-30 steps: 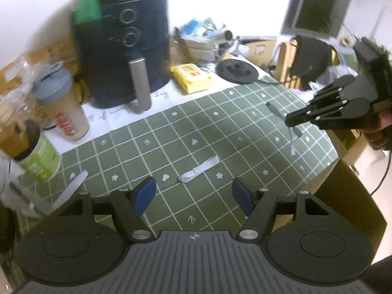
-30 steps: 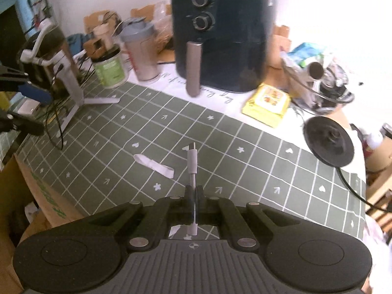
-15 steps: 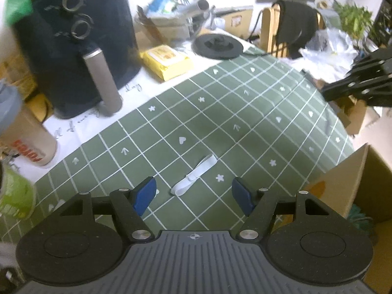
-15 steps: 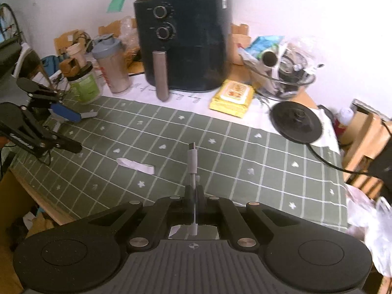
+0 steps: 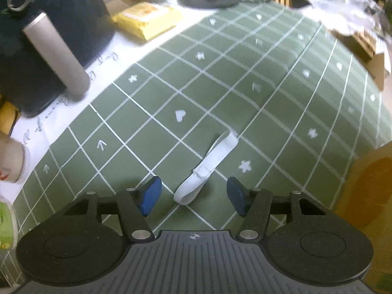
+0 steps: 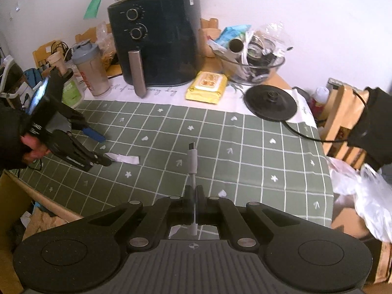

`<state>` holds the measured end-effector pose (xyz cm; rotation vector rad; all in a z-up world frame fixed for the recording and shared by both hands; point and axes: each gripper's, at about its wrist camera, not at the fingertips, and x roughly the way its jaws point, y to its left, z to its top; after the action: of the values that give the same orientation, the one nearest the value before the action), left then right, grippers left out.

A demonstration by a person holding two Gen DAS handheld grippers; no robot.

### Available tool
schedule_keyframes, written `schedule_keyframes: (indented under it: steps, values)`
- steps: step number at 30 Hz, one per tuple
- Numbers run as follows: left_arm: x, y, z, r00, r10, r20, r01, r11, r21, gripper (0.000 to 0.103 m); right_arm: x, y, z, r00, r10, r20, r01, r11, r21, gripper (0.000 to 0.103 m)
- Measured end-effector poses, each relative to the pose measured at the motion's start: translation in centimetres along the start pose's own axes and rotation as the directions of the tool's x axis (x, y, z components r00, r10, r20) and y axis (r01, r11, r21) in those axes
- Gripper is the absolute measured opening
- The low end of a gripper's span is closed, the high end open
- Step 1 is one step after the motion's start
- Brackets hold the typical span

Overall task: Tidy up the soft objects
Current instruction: 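Grasp the white strap with the left gripper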

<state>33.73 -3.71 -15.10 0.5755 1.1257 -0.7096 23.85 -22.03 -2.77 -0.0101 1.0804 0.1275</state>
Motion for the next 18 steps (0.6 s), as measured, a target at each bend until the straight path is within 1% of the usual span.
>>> schedule_keyframes:
  steps: [3, 4, 5, 6, 7, 8, 9, 10, 15, 18]
  values:
    - [1.5, 0.1, -0.1, 1.0, 0.0, -0.017, 0.0, 1.0, 0.012, 0.052, -0.3, -0.2, -0.5, 1.0, -0.01, -0.002, 0.01, 1.0, 0.014, 0.003]
    - [1.5, 0.3, -0.2, 1.0, -0.011, 0.009, 0.011, 1.0, 0.002, 0.05, -0.4, -0.3, -0.7, 1.0, -0.012, -0.002, 0.012, 1.0, 0.018, 0.003]
    - [1.6, 0.5, -0.1, 1.0, -0.019, 0.012, 0.019, 1.0, -0.007, 0.048, -0.5, -0.4, -0.8, 1.0, -0.015, -0.002, 0.015, 1.0, 0.02, 0.003]
    - [1.6, 0.7, 0.0, 1.0, -0.027, 0.013, 0.027, 0.999, -0.017, 0.045, -0.5, -0.4, -0.9, 1.0, -0.017, -0.003, 0.017, 1.0, 0.023, 0.003]
    - [1.6, 0.8, 0.0, 0.999, -0.039, 0.014, 0.039, 0.999, -0.027, 0.036, -0.6, -0.5, -1.0, 1.0, -0.019, -0.004, 0.019, 0.999, 0.026, 0.003]
    - [1.5, 0.8, 0.0, 0.999, -0.033, 0.017, 0.033, 0.999, -0.024, 0.03, -0.6, -0.6, -1.2, 1.0, -0.021, -0.004, 0.021, 0.999, 0.028, 0.003]
    - [1.5, 0.6, 0.1, 0.999, -0.029, 0.017, 0.03, 0.999, -0.016, 0.02, -0.6, -0.6, -1.2, 1.0, -0.022, -0.005, 0.022, 0.999, 0.031, 0.003]
    - [1.4, 0.5, 0.1, 1.0, -0.024, 0.015, 0.025, 1.0, -0.009, 0.016, -0.7, -0.7, -1.3, 1.0, -0.022, -0.004, 0.022, 0.999, 0.035, 0.003]
    - [1.2, 0.1, -0.1, 1.0, -0.022, 0.012, 0.022, 1.0, -0.002, 0.015, -0.8, -0.7, -1.3, 1.0, -0.019, -0.002, 0.019, 0.999, 0.032, 0.003]
    - [0.6, -0.1, -0.3, 0.999, -0.024, 0.023, 0.024, 1.0, -0.008, 0.015, -0.8, -0.6, -1.3, 1.0, -0.016, 0.0, 0.016, 1.0, 0.026, 0.003]
